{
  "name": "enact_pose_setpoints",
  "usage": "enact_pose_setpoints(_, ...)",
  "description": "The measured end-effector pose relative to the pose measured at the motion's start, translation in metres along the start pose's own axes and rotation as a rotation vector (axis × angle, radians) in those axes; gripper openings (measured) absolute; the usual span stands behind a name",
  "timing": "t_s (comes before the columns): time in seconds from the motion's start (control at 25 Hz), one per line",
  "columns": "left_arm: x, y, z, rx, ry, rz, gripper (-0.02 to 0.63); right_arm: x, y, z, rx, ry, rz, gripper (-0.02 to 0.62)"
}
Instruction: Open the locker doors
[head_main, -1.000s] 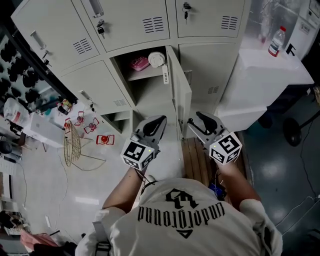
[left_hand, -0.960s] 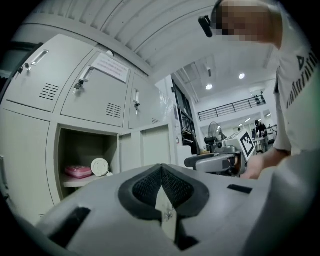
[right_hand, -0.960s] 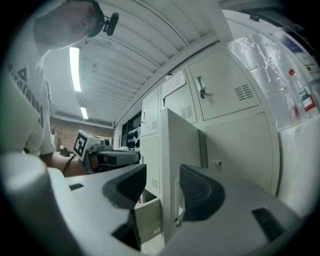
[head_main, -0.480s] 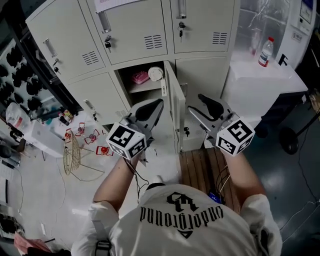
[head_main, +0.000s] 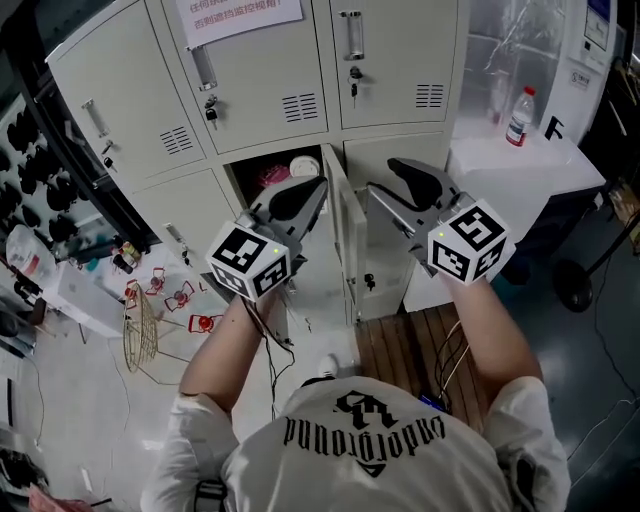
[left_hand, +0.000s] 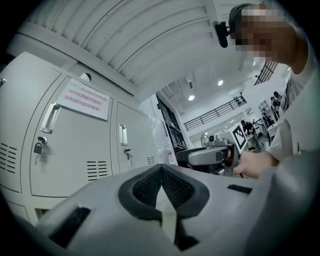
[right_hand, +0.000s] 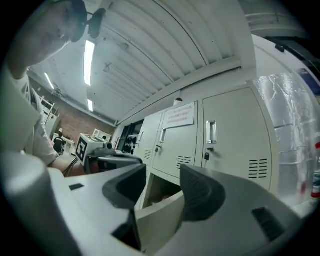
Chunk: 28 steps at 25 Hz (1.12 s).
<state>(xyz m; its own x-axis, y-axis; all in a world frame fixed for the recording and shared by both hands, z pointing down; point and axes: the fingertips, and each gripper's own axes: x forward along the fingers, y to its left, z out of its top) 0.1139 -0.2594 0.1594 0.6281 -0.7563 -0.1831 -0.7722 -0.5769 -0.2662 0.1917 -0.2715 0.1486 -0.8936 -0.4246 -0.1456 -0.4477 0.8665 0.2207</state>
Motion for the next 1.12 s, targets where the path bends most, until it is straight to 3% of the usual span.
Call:
enact_pose_setpoints(0.64, 0.073, 0.1, -0.012, 0.053, -0.001, -0.063, 0.008, 0.101, -0.107, 0.006, -0.056, 0.027, -0.128, 0.187)
enact_pose_setpoints(1.12, 0.117, 0.133, -0.006, 0.052, -0.046, -0.156, 0.008, 0.146, -0.163, 0.023, -0.118, 0.03, -0.25, 0.163)
